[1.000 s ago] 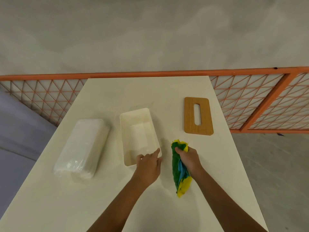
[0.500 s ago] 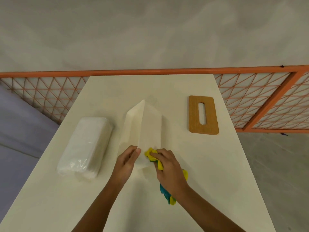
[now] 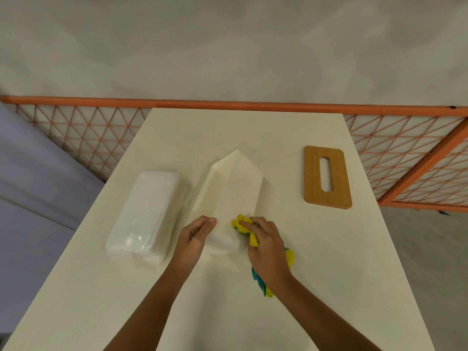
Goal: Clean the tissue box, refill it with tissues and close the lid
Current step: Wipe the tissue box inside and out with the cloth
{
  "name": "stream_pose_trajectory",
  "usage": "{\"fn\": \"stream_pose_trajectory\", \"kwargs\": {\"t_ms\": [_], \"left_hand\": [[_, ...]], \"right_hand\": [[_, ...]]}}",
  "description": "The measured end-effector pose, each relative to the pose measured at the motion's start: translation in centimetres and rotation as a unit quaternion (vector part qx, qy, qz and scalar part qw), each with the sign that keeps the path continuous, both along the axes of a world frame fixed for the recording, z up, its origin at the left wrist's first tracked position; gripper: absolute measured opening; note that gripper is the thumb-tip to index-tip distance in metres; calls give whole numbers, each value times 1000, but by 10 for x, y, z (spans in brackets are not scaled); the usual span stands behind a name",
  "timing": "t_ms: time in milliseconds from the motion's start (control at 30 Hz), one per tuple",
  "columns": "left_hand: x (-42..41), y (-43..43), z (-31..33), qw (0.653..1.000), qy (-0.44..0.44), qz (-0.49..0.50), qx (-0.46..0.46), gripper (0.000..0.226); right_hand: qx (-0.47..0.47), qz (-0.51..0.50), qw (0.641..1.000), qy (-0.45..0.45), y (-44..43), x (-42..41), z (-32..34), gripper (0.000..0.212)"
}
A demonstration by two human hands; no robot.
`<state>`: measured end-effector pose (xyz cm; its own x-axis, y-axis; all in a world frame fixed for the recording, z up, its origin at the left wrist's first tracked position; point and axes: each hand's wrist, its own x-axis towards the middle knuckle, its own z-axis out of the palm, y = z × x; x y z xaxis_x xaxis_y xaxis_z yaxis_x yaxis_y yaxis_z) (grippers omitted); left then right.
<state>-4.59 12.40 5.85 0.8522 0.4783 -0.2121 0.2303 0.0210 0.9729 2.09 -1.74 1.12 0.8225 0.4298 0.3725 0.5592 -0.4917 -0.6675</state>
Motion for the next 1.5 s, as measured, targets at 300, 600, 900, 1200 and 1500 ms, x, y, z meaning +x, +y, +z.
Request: {"fn": "stream_pose_trajectory", "kwargs": {"t_ms": [300,600,900,1200,1500], "left_hand": [[1,1,1,1000,-9,-14,-1,28],[1,-2,1,1000,4,-23,-2,30],[4,-20,-4,996,33,-62,58,32],[36,-74,-18,917,106,-137,360,37],[75,-104,-28,838,182,-164,488,41]], "right_hand": [[6,43,999,-20,32,-3,30,39],[-49,-46,996,61,25,4,26,29],[-67,-109,974,187,-24,26,12,16],[-227,-243,910,248,-109,58,9,29],[-242,-230,895,296,-144,66,0,43]]}}
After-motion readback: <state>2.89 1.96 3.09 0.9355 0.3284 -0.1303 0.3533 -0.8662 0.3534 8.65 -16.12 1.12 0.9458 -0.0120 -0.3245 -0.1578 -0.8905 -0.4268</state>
